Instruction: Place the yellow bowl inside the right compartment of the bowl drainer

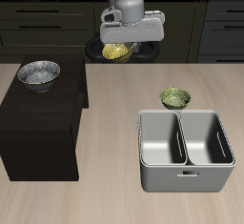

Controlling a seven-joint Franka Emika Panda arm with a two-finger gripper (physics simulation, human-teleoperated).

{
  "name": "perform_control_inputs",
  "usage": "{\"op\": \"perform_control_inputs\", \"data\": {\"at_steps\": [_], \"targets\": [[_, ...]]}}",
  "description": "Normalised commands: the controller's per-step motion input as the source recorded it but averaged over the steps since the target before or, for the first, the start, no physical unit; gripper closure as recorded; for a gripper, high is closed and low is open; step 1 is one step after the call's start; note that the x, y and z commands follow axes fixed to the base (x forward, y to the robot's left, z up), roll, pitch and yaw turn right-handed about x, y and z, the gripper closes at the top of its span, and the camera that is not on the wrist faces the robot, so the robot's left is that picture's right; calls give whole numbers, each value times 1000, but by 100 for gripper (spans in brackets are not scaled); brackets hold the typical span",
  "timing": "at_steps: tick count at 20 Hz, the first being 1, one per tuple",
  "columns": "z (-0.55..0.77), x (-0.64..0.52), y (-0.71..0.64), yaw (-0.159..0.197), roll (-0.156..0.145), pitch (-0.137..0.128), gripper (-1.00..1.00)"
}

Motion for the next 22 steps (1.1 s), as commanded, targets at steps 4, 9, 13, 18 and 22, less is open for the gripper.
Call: {"op": "perform_control_inputs", "data": {"at_steps": [4,9,13,18,22], "targets": [[221,-49,9,-6,15,-7,100],[134,-8,94,-1,12,2,100],[-53,134,54,38,3,10,100],[-81,181,-40,27,-31,32,100],[45,277,48,44,-42,15,100]]}}
